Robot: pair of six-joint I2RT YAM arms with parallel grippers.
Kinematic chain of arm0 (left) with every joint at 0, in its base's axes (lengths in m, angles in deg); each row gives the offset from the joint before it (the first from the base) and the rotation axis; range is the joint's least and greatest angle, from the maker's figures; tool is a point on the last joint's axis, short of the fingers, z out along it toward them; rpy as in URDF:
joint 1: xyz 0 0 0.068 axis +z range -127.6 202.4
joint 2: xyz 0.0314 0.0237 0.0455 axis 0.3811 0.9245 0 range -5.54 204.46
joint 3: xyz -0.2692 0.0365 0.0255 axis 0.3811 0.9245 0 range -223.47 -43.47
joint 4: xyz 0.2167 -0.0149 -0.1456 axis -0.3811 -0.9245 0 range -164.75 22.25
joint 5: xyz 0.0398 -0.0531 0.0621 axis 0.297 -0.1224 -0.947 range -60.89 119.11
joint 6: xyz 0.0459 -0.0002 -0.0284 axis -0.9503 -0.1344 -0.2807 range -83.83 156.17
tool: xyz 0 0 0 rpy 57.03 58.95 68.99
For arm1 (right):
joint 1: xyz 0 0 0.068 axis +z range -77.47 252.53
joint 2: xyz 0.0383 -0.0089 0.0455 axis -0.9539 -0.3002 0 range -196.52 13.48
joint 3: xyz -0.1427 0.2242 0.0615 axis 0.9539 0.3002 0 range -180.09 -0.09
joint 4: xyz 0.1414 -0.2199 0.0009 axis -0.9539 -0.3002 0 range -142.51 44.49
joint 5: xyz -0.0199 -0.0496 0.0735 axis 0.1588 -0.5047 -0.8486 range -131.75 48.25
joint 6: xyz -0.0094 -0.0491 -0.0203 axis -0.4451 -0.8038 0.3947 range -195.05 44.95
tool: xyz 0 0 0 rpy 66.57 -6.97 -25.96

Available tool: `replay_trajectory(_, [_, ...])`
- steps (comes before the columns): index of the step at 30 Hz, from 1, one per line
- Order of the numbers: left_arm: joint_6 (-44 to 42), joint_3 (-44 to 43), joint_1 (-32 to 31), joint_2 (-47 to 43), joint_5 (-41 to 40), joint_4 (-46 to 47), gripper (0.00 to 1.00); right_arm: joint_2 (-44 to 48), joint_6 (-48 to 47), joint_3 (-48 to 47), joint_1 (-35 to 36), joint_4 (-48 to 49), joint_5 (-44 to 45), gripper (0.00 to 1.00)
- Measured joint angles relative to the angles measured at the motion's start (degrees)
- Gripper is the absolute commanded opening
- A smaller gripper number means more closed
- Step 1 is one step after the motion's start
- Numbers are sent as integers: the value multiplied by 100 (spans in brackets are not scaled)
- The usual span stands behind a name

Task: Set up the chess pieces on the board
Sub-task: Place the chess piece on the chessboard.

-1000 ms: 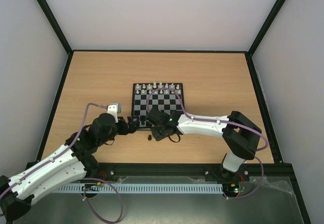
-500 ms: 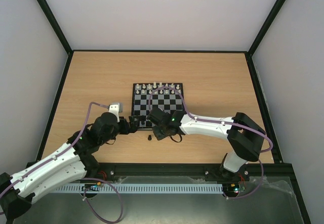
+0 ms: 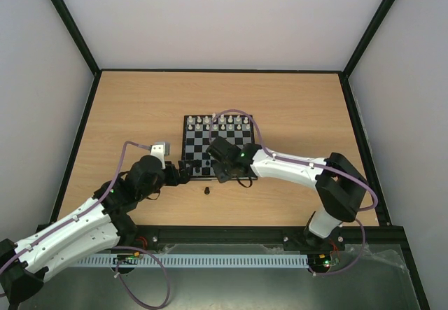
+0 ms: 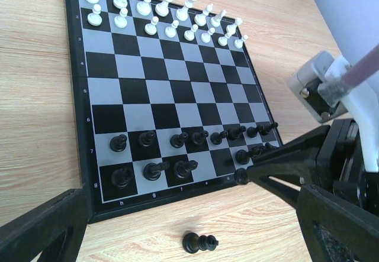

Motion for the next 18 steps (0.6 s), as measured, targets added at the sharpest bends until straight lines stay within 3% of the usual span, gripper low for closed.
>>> replay_trajectory(18, [0,87,0,4,-2,7,99,-503,-269,-389,-332,4,-131,12])
